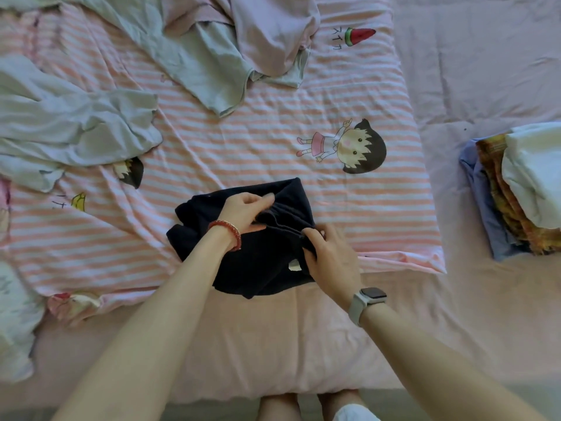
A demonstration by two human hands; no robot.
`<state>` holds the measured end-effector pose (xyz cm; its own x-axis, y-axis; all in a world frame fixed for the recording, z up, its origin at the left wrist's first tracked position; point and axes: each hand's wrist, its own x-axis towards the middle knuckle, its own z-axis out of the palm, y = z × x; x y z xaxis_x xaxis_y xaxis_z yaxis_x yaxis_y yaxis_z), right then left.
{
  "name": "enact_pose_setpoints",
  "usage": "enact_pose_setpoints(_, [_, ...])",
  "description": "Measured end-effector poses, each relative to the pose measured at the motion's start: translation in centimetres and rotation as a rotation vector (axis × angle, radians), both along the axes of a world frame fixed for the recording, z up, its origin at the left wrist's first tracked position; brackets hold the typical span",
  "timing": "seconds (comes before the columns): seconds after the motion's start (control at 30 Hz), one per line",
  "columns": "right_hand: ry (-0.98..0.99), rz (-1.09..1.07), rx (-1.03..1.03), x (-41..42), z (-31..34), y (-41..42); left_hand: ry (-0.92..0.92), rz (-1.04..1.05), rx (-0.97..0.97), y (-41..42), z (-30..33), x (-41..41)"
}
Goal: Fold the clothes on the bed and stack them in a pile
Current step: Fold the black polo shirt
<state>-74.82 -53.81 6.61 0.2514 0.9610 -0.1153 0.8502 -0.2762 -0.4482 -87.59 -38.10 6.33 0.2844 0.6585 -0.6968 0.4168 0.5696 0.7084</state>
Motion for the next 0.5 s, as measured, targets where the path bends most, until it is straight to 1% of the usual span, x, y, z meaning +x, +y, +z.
enact_pose_setpoints(0.07, [0.024,-0.086,-0.105,-0.6,-0.2,-0.4,0.075,-0.105,0.133,0.1,0.1,-0.2])
enact_pose_setpoints(0.13, [0.076,-0.147,-0.208,-1.0,-0.1,-0.5,0.043,-0.147,0.169,0.5,0.1,-0.9])
enact_pose_setpoints(0.2, [0.127,-0.148,-0.191,-1.9,0.6,-0.4,-0.012,-0.146,0.177,1.0,0.6,-2.3])
enact_pose_setpoints(0.27, [0.16,-0.074,-0.083,-3.6,1.6,0.1,-0.013,-0.116,0.224,1.9,1.2,-4.1])
enact_pose_setpoints(0.33, [0.255,0.021,-0.023,-6.1,2.3,1.1,0.026,-0.078,0.289,3.0,1.8,-6.4])
enact_pose_setpoints(0.37, [0.337,0.066,-0.036,-7.4,2.4,1.7,0.05,-0.063,0.318,3.6,2.0,-7.5])
enact_pose_setpoints(0.43, [0.476,0.157,-0.136,-9.8,2.1,2.9,0.114,-0.05,0.351,4.7,1.9,-9.6])
enact_pose_setpoints(0.5, [0.487,0.221,-0.22,-11.2,1.4,3.6,0.206,-0.036,0.329,5.1,1.4,-11.1])
